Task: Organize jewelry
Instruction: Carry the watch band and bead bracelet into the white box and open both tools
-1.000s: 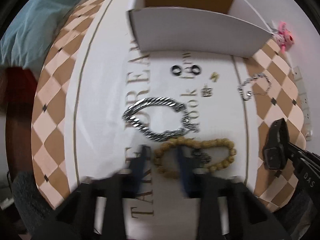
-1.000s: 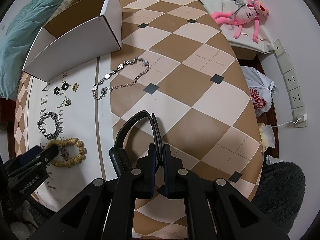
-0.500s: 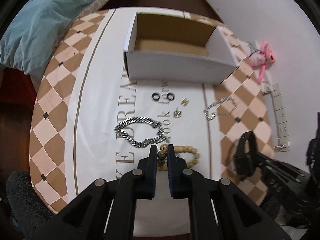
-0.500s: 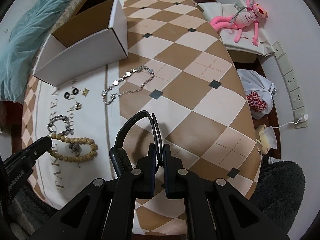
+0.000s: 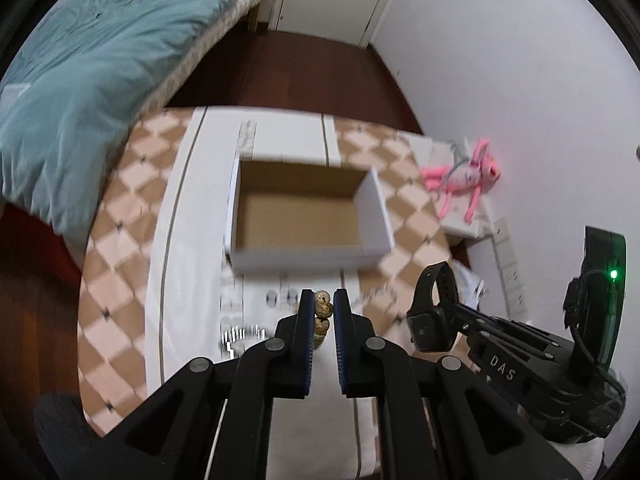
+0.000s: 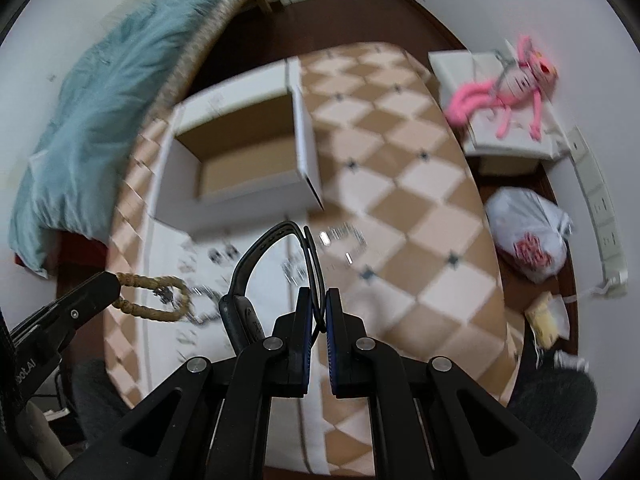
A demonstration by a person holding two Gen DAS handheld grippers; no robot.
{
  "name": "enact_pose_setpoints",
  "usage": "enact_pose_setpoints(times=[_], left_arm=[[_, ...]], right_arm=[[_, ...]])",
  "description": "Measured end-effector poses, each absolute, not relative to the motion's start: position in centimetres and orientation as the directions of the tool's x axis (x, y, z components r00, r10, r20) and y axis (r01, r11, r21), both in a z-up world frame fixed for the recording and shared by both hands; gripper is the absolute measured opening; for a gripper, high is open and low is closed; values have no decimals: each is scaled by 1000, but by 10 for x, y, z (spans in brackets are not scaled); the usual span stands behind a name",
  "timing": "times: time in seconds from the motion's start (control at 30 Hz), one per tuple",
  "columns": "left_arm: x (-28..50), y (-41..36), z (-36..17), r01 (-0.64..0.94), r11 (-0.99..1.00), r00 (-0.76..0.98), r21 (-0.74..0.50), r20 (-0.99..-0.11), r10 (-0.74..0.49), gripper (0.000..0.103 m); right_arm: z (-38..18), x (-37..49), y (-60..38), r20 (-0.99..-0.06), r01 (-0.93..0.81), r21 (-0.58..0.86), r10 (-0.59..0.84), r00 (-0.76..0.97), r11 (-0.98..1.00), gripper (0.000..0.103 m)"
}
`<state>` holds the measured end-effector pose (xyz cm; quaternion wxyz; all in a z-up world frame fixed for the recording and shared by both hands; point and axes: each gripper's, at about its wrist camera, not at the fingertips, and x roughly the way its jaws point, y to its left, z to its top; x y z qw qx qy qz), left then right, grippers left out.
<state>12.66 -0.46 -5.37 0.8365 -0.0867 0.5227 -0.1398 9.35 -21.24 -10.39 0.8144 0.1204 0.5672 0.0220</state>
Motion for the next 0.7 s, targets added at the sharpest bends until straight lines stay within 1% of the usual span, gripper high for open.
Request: enact_pose_setpoints(times=[0.13, 0.23, 0.37, 0.57, 0.7], left_arm=[[166, -2, -42, 157, 946, 439, -282, -838, -323, 7], [193, 0, -43, 160, 950, 437, -268, -843, -312, 7], [225, 2, -54, 165, 951, 409, -262, -859, -307, 7], [253, 1, -75, 156, 944, 347, -289, -879, -327, 7], [264, -1, -87, 119, 962, 316, -248, -909, -273, 9]], right_arm=[[-87, 131, -203, -900, 54, 226, 188, 393, 973, 7], [-88, 161, -199, -893, 46, 254, 216, 395, 966, 7], [-100, 199, -195, -895, 51, 277, 238, 376, 960, 7], [-124, 237, -184, -919, 38, 255, 230, 321, 966, 7], [-143, 255, -179, -942, 36, 218, 200, 270, 975, 9]])
